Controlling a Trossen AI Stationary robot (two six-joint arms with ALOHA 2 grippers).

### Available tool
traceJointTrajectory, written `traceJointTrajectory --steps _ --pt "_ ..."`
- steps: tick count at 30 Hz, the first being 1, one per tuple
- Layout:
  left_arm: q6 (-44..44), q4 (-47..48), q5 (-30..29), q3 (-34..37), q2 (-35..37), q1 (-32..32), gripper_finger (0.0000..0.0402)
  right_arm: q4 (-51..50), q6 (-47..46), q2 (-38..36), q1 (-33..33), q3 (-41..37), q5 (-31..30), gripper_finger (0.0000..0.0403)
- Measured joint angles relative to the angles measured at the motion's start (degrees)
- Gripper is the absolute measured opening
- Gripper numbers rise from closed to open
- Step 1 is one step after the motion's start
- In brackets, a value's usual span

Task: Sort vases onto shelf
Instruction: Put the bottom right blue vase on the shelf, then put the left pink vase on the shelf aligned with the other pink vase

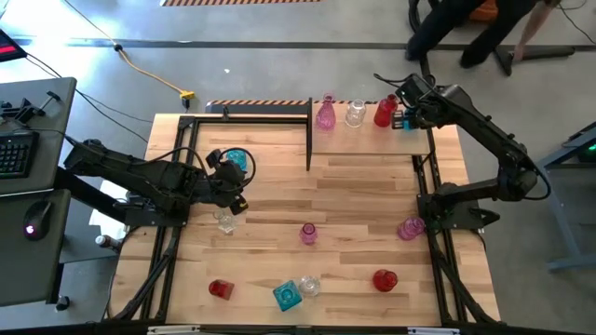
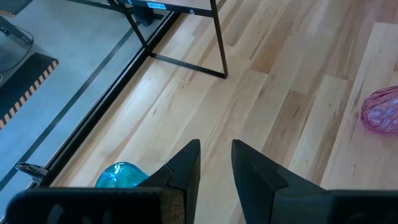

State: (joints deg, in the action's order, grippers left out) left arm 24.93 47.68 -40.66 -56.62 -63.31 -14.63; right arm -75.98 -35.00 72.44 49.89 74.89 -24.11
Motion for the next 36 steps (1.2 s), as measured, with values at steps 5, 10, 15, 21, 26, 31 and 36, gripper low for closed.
traceJointTrajectory --steps 5,10,15,21,26,31,36 --pt "0.0 0.0 0.0 0.0 0.0 -0.02 0.0083 0.43 -0.87 0.0 0.0 0.0 -0.51 0.003" --pt "-0.03 -0.02 0.0 0.0 0.0 -0.01 0.0083 0.91 -1.51 0.0 0.0 0.0 -1.64 0.003" --pt "-0.11 0.0 -0.02 0.0 0.0 -0.02 0.0083 1.43 -2.36 0.0 0.0 0.0 -1.95 0.003" --pt "-0.11 0.0 -0.02 0.0 0.0 0.0 0.0083 1.55 -2.52 0.0 0.0 0.02 -1.99 0.003" --pt "-0.11 0.0 -0.01 0.0 0.0 -0.02 0.0083 1.24 -1.5 -0.12 0.0 0.02 -1.43 0.003" --pt "-0.09 0.0 -0.02 0.0 -0.02 0.0 0.0083 1.28 -0.34 -2.0 -0.07 0.02 0.19 0.003" --pt "-0.09 -0.01 0.0 0.0 0.0 -0.02 0.0083 1.48 0.61 -5.01 -0.07 0.02 1.42 0.003"
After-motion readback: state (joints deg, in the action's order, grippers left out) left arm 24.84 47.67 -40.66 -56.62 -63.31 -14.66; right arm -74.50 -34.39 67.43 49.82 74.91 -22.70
